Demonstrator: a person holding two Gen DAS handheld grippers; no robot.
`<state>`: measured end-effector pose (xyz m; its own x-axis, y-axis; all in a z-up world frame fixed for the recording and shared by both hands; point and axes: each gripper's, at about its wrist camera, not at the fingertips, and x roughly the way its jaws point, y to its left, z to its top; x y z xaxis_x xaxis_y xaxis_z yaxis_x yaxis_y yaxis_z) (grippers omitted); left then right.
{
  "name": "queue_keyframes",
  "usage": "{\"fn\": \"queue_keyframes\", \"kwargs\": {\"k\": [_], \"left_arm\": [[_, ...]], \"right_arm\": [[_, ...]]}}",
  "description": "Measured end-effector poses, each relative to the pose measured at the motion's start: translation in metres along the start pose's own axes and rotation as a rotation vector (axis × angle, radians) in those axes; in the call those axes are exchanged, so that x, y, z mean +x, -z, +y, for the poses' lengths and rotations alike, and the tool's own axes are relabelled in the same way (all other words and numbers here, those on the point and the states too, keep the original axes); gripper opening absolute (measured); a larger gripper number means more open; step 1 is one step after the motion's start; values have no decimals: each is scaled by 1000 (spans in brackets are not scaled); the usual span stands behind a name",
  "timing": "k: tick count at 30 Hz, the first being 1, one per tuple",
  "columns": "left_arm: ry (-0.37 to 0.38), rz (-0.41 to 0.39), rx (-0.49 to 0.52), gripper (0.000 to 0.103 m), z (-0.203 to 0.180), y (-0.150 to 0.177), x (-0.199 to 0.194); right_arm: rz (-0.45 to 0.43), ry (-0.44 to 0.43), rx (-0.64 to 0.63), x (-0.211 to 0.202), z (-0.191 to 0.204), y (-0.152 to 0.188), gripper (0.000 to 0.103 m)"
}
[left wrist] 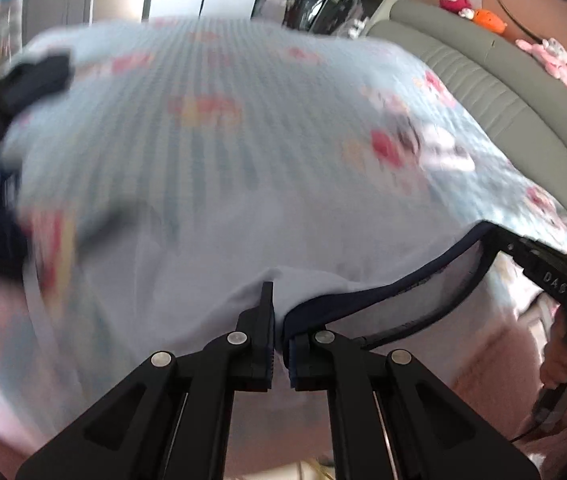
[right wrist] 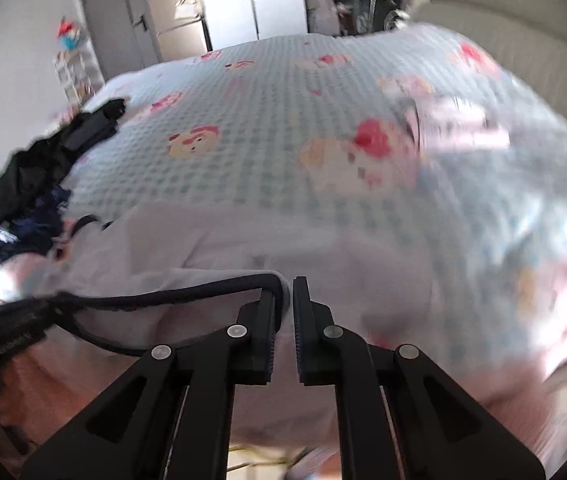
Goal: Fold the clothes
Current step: 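Lift the shirt by the hem with both grippers and shake it out, then lower the hem onto the bed with both grippers, laying the shirt flat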
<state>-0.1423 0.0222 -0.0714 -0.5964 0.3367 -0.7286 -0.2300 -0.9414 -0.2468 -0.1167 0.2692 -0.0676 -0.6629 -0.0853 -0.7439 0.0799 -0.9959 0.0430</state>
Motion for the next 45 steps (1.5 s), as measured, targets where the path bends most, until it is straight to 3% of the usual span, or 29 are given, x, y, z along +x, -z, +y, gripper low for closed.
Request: {"fn": "queue_keyframes", "kwargs": {"k": [2,4,6,8,11,13,15,18,20,23,25,27,32,35,37,40,42,44,45], "left_arm": [[-9,-101,27,4,-10,-64,-19],[2,-252,67,4,-28,-130,-69],[15,-384,116,4,-48,-184,-126],[26,-493,163,4,-65,-223,-179],[-31,-606,225,4,-79,-233,-226],[-31,-604,233,4,-75,-222,-229],[-17,-542,222,5,-64,-196,-209],[-33,-383,183,5,-38,-149,-145],[-40,-210,110,5,-15,-101,-83],[-64,40,-8,5,14,-23,-10],[-70,123,-51,5,22,17,9],[-73,189,-92,5,31,55,19],[-36,188,-130,5,41,83,3],[12,180,-152,8,49,87,6],[35,196,-181,20,56,92,10],[102,163,-245,22,67,99,4],[154,124,-274,28,71,100,-4],[196,90,-310,30,77,100,-12],[215,75,-335,30,81,100,-15]], "right_arm": [[-55,14,-24,-4,2,-49,5],[-171,42,-58,-33,7,-116,5],[-359,58,-84,-94,14,-183,5],[-511,58,-96,-153,20,-222,5],[-664,39,-113,-217,22,-249,5],[-697,35,-126,-231,21,-247,5],[-647,21,-124,-215,17,-227,5],[-488,-15,-122,-157,16,-174,5],[-352,-29,-119,-105,18,-131,5],[-75,-57,-66,-17,18,-48,5],[81,-98,-6,26,15,5,5],[169,-110,33,46,15,48,6],[246,-140,111,49,5,93,6],[238,-135,109,43,1,102,6],[230,-145,127,39,0,104,7],[207,-172,176,38,-6,95,8],[175,-191,187,35,-9,84,17],[153,-215,194,37,-9,71,33],[149,-234,203,40,-8,66,34]]}}
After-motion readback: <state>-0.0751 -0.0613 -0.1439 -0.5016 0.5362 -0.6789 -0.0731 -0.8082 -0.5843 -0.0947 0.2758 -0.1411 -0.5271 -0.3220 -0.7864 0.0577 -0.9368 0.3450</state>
